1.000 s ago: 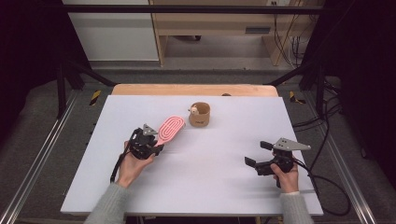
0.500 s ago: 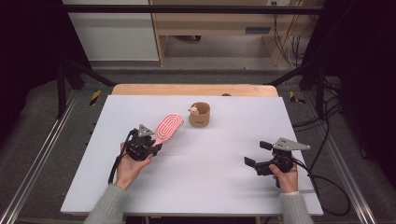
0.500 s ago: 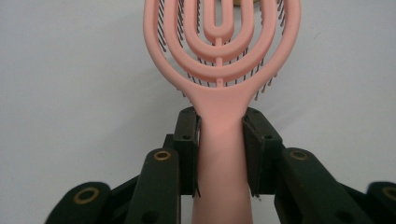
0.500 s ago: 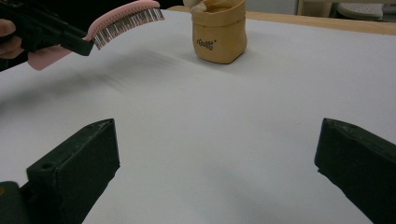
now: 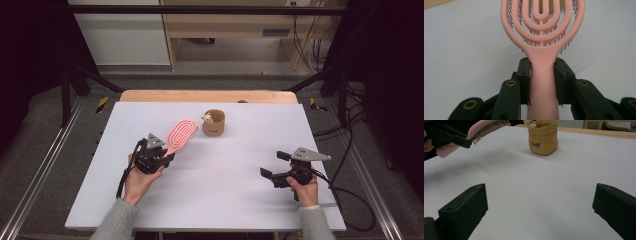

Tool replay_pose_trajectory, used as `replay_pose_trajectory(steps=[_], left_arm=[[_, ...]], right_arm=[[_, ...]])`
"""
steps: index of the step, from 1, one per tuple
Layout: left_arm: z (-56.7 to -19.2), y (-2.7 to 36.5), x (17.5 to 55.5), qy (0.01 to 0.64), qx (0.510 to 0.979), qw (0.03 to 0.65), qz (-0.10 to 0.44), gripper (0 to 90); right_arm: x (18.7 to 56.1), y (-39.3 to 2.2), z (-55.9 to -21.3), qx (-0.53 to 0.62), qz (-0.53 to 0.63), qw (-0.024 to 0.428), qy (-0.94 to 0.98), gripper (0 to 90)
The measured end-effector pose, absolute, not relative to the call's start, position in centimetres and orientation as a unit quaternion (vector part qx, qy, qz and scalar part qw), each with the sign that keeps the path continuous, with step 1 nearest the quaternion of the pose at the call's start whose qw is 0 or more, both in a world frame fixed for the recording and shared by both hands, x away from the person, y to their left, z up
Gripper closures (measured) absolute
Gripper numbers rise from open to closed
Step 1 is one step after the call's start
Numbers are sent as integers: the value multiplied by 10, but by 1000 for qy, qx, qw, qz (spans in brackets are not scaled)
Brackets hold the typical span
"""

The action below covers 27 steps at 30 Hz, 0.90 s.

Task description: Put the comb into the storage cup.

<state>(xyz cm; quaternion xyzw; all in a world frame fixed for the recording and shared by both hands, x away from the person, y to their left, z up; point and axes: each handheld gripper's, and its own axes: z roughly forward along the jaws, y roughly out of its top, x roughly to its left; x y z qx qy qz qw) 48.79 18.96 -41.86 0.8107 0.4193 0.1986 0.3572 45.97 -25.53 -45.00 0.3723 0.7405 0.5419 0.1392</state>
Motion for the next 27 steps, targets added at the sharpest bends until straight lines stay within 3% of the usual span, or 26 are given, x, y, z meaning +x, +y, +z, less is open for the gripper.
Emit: replay_pose_trajectory(steps=[27], left_arm=[[-408,168,471,391,811,377,216,691]], right_arm=[[458,-239,-444,365,552,132,739,3]])
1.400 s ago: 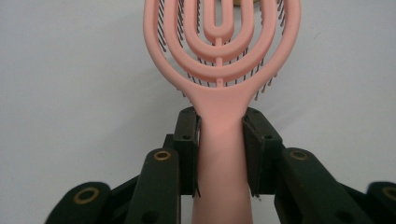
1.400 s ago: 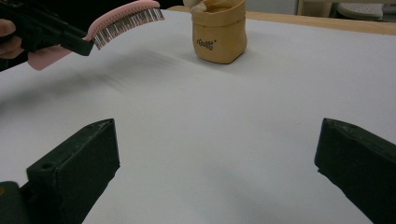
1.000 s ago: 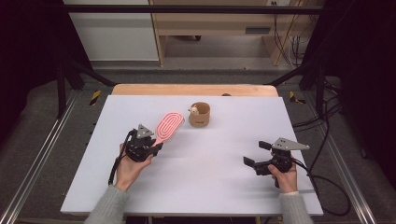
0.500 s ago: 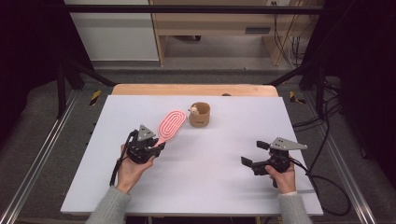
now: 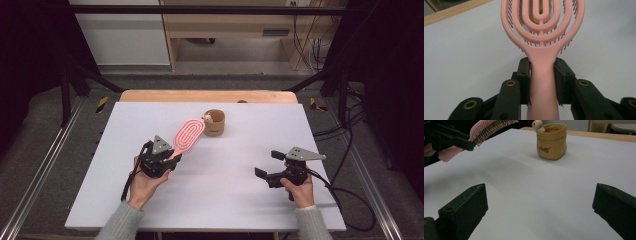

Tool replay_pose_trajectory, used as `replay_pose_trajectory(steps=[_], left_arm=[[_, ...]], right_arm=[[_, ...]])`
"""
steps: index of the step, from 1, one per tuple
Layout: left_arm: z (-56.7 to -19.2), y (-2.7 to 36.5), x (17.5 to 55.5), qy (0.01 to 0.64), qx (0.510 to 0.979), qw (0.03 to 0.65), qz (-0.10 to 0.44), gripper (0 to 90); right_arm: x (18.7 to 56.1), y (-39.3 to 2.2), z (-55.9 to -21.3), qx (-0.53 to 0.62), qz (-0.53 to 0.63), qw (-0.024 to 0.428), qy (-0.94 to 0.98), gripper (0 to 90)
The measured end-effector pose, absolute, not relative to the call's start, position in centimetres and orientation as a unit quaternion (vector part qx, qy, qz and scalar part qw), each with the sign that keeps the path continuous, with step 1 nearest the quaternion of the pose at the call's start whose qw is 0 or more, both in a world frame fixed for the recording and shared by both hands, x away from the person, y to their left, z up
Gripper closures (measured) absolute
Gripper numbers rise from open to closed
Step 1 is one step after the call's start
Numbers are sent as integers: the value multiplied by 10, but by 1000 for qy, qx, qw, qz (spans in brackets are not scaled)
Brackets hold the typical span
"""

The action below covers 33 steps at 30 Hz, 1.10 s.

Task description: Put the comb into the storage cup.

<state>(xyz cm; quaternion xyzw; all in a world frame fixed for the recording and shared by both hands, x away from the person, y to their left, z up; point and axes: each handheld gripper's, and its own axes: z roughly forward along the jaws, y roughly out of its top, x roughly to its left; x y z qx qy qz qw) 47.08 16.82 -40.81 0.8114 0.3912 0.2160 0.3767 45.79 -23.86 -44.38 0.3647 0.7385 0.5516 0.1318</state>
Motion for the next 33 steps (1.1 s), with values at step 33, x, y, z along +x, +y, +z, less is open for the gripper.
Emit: replay_pose_trajectory(steps=[33], left_arm=[[-405,148,457,371,811,388,234,691]], right_arm=[[459,-208,-439,357,554,129,741,3]])
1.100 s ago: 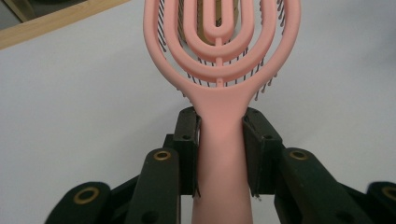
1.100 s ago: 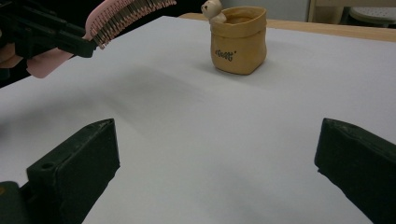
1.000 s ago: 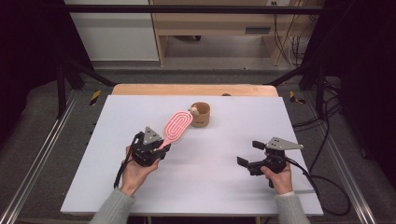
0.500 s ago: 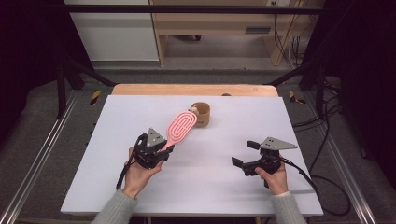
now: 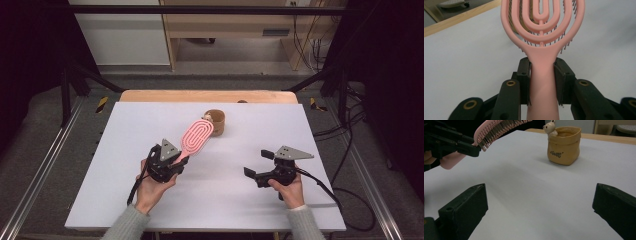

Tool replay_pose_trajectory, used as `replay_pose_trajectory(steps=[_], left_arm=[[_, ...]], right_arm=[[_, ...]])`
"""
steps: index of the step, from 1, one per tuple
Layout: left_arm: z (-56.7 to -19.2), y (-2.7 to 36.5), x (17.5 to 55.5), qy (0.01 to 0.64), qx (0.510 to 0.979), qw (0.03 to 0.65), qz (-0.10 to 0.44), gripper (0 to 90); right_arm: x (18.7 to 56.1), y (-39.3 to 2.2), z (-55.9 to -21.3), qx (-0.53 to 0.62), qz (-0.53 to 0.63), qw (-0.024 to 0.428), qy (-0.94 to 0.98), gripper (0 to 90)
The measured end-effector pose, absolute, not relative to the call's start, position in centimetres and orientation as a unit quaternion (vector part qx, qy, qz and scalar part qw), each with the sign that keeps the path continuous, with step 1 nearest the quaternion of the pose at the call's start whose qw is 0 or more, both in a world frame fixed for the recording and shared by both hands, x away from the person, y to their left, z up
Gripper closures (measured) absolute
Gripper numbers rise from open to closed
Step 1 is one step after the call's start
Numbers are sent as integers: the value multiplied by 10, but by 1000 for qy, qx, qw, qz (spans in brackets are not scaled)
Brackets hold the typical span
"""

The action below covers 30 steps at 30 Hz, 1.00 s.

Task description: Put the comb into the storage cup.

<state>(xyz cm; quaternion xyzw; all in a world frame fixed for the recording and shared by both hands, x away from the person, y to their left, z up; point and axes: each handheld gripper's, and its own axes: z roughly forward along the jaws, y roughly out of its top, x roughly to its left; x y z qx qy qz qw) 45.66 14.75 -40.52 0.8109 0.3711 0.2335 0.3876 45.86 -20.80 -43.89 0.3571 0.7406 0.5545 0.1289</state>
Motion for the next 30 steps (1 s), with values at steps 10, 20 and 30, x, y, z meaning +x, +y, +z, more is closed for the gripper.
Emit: replay_pose_trajectory(steps=[10,20,30], left_arm=[[-408,141,458,374,809,386,238,691],[-407,131,457,371,809,388,241,691],[-407,124,456,380,799,397,245,691]], right_arm=[[458,-206,-436,362,560,127,734,4],[459,-201,-430,360,567,129,730,4],[461,-193,-424,359,571,128,727,4]])
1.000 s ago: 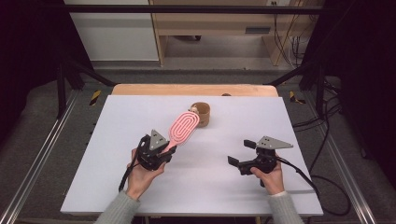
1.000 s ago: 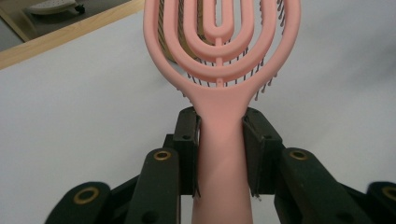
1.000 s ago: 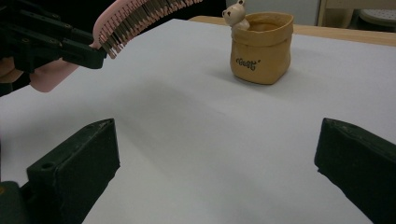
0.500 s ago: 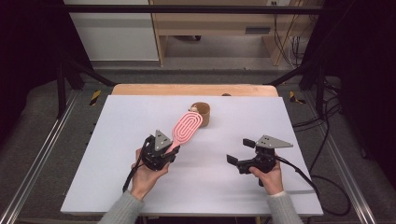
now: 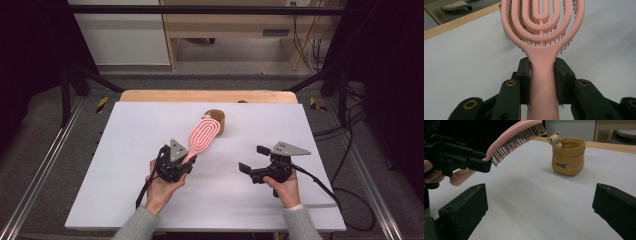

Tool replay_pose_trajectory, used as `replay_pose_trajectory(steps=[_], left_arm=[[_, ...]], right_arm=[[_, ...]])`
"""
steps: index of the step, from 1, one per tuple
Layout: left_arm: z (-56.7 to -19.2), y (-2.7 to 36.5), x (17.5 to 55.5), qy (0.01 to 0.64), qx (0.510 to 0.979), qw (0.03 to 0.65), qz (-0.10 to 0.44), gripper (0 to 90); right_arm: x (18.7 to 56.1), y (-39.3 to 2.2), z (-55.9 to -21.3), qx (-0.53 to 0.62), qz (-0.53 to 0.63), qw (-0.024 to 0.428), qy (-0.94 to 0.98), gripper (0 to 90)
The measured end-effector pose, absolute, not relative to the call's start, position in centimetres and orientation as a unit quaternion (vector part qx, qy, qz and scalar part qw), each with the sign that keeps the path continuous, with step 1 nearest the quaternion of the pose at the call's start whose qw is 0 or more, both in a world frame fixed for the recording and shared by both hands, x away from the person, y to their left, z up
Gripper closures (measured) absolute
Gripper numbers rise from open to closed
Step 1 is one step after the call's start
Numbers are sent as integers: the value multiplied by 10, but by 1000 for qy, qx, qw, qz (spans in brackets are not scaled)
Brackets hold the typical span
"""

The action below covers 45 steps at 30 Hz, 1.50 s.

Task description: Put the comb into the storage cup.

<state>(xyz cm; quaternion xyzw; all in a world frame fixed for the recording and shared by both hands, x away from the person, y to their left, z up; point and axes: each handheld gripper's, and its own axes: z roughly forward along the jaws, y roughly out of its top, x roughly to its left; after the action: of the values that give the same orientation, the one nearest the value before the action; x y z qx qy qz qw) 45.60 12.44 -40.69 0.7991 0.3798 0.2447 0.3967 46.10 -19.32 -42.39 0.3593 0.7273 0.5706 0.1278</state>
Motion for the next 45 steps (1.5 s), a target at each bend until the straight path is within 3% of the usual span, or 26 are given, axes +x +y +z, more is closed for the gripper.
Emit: replay_pose_trajectory(steps=[17,45], left_arm=[[-414,117,449,387,781,430,236,691],[-433,107,443,393,777,432,233,691]], right_arm=[[465,-184,-422,365,575,121,722,4],[472,-158,-421,377,577,103,717,13]])
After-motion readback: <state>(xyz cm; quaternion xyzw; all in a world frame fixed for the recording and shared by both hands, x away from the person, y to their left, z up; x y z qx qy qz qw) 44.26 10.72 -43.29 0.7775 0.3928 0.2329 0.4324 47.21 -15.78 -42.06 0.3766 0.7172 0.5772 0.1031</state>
